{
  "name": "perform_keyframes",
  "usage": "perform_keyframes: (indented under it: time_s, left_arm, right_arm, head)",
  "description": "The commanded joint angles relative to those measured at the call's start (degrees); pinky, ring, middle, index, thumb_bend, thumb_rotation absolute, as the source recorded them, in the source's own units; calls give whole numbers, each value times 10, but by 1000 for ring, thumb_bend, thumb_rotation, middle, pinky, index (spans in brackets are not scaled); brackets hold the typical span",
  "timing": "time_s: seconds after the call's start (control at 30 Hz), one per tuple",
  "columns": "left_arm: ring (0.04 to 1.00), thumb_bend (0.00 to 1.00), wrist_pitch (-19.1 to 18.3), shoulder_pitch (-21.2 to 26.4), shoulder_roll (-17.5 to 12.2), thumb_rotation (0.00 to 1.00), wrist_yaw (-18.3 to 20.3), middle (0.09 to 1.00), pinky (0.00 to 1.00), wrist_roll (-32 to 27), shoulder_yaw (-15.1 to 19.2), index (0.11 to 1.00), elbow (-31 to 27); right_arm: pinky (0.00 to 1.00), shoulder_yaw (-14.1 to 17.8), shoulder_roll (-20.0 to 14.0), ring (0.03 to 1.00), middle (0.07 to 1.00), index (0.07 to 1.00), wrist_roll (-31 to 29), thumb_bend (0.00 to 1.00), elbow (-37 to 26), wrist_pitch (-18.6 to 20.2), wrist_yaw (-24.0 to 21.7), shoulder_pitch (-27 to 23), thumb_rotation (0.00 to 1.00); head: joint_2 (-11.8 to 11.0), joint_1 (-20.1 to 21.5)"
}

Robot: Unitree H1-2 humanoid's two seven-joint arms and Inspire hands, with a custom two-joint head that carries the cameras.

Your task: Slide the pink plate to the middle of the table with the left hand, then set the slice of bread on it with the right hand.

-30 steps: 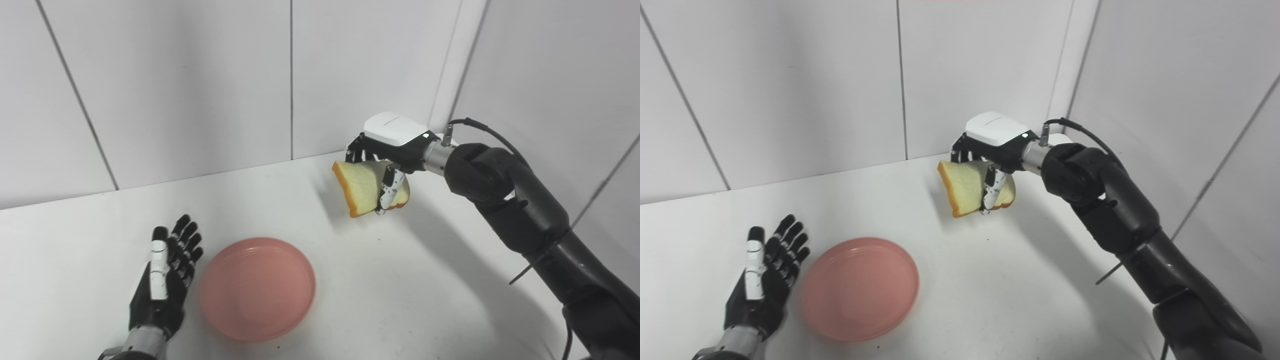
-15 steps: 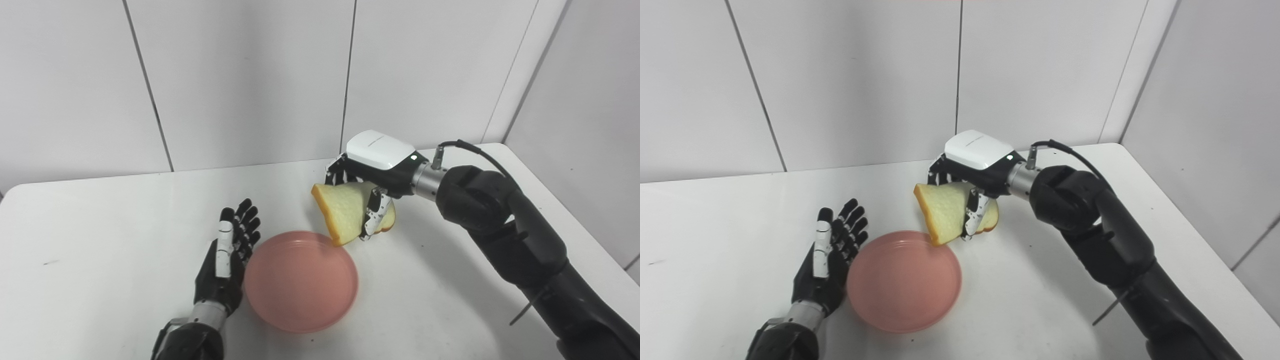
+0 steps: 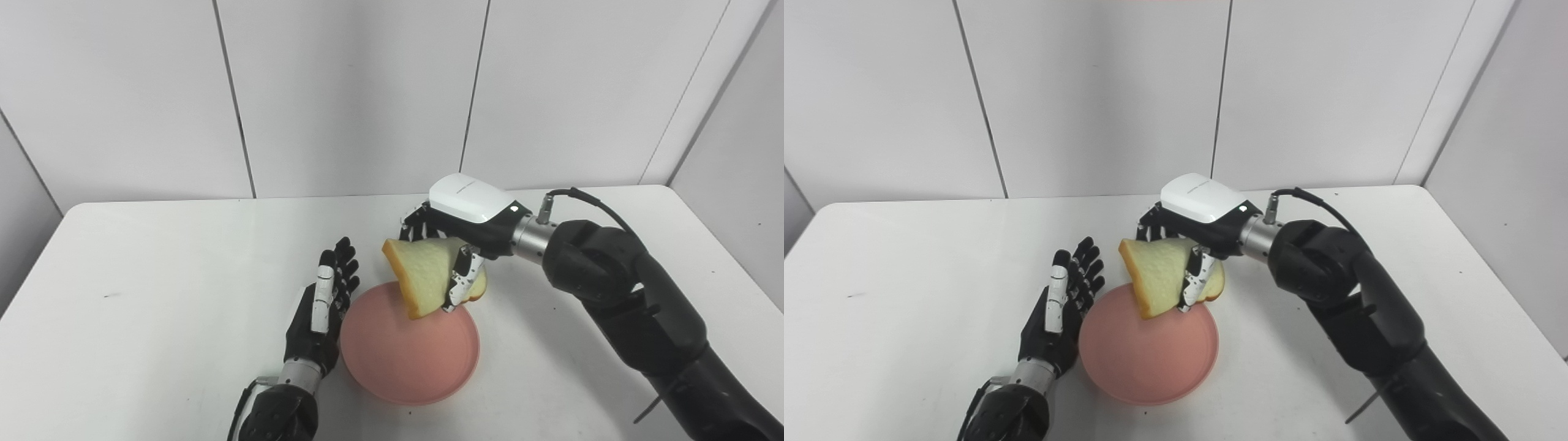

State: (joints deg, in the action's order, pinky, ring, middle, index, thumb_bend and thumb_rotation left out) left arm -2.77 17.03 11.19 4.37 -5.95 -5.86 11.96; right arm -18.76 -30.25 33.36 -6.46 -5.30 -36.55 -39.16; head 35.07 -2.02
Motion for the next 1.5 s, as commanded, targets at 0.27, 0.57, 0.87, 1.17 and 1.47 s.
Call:
perform_keyframes:
  time_s: [0.27,0.57,0.87,1.17,1.47]
  left_arm:
    - [978,738,30,24,23,1000,-36,981,1000,34,-12,925,4]
    - [964,714,40,30,21,1000,-62,966,1000,54,-15,907,15]
    - [969,708,43,21,20,1000,-63,970,1000,57,-19,908,4]
    - [976,733,41,18,20,1000,-62,976,1000,54,-19,909,-1]
    - [968,737,31,16,20,1000,-61,970,1000,50,-17,908,-11]
  right_arm:
    - [424,-16,20,443,512,479,21,518,-30,22,-26,-24,0]
    - [347,-30,35,410,492,513,30,517,-16,27,-49,-18,0]
    - [326,-52,40,410,511,507,51,516,-4,22,-60,-7,0]
    - [358,-67,43,411,501,517,61,515,17,2,-50,6,0]
    - [437,-74,42,447,538,471,75,515,35,-9,-33,12,0]
  head:
    - [4,-19]
    - [8,-30]
    - [13,-27]
    - [14,-24]
    - [17,-20]
